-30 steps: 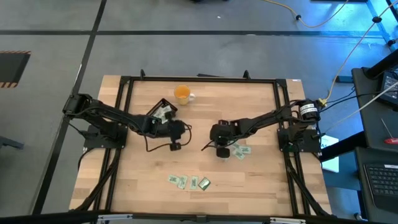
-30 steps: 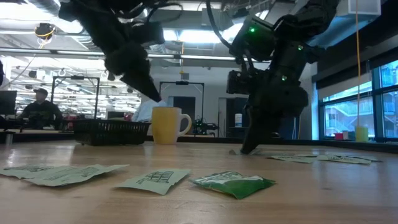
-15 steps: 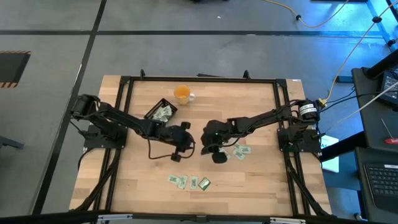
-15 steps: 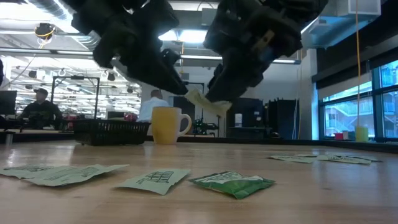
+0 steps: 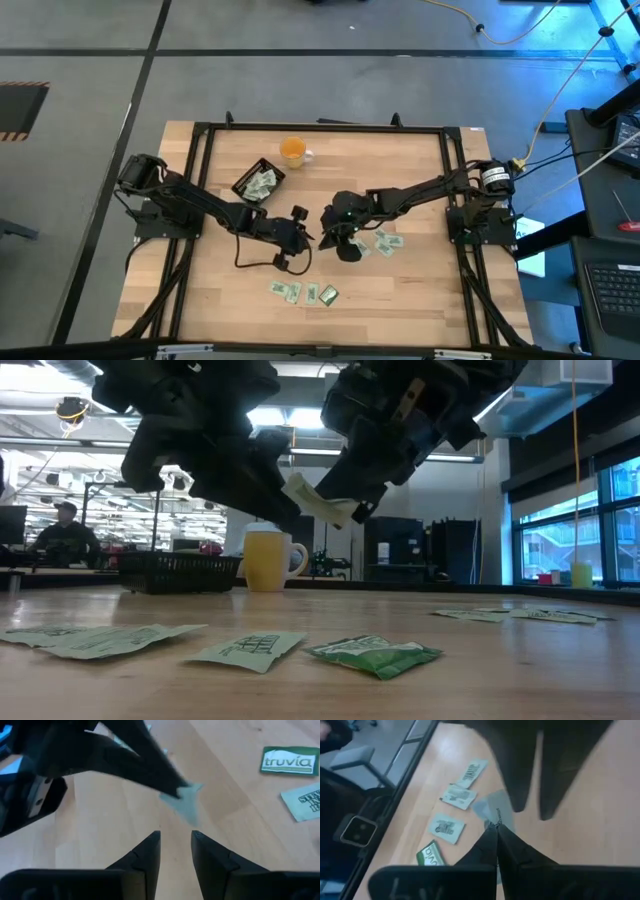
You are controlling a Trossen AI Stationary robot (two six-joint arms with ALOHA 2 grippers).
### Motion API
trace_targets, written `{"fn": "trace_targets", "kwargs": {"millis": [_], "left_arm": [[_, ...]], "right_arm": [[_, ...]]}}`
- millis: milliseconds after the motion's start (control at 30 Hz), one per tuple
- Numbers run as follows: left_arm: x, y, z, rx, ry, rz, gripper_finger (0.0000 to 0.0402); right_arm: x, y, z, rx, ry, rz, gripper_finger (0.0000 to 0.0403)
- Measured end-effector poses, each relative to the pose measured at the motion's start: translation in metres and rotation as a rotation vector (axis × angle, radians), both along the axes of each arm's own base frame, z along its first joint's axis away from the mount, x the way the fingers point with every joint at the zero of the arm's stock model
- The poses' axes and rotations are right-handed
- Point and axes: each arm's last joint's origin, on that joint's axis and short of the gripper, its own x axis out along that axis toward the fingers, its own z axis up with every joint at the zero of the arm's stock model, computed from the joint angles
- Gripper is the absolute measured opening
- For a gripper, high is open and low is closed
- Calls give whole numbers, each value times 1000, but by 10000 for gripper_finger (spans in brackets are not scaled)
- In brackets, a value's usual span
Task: Pick and place Stevia / Truvia into bins
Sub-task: Put the green stevia packet into the black bin
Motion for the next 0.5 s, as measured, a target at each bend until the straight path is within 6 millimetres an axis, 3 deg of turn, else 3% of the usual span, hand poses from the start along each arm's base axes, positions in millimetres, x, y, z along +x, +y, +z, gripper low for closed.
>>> {"fn": "trace_targets", "kwargs": {"millis": [500], "left_arm": [[1,-4,2,-30,-33,37,89]], "right_arm": [[0,-1,0,23,27,-59,4]]}}
